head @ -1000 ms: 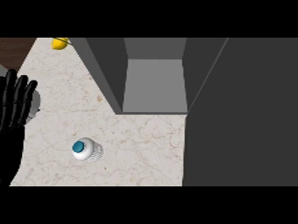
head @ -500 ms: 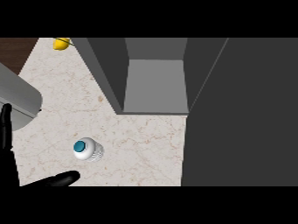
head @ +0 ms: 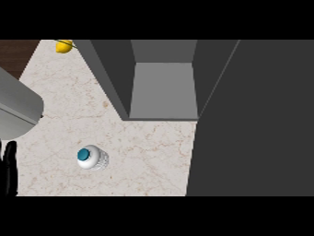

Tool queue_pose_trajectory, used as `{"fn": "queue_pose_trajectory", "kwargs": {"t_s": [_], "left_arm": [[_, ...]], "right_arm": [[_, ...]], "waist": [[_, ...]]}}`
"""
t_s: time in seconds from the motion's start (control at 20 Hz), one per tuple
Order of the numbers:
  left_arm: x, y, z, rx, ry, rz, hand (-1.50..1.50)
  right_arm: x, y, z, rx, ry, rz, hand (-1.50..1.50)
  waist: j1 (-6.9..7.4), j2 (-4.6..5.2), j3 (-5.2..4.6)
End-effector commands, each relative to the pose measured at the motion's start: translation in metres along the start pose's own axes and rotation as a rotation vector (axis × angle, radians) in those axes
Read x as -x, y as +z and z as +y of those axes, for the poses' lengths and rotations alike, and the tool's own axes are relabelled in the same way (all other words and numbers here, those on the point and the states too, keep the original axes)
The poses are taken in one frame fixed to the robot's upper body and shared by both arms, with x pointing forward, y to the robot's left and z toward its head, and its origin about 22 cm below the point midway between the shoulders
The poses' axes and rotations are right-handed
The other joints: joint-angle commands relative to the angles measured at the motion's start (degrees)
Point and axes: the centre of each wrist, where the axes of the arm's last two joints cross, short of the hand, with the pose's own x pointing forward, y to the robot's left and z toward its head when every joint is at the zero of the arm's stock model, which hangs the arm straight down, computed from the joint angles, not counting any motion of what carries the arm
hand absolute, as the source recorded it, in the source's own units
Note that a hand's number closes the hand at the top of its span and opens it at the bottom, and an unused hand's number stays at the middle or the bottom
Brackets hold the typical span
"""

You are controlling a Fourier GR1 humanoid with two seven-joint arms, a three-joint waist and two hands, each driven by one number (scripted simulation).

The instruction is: Pick up the bottled water, place it into the cabinet and close the cabinet

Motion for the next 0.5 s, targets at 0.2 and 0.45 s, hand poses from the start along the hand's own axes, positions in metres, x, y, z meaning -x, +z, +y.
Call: {"fn": "queue_pose_trajectory", "kwargs": {"t_s": [0.2, 0.45], "left_arm": [[-0.035, 0.024, 0.006, -0.068, -0.007, -0.077, -1.50], [-0.041, 0.028, 0.013, -0.048, -0.037, -0.050, -1.50]], "right_arm": [[-0.017, 0.003, 0.029, -0.011, -0.016, 0.003, -1.50], [-0.027, 0.008, 0.021, 0.007, -0.026, -0.005, -1.50]], "waist": [[0.41, -0.17, -0.02], [0.32, -0.09, 0.03]]}}
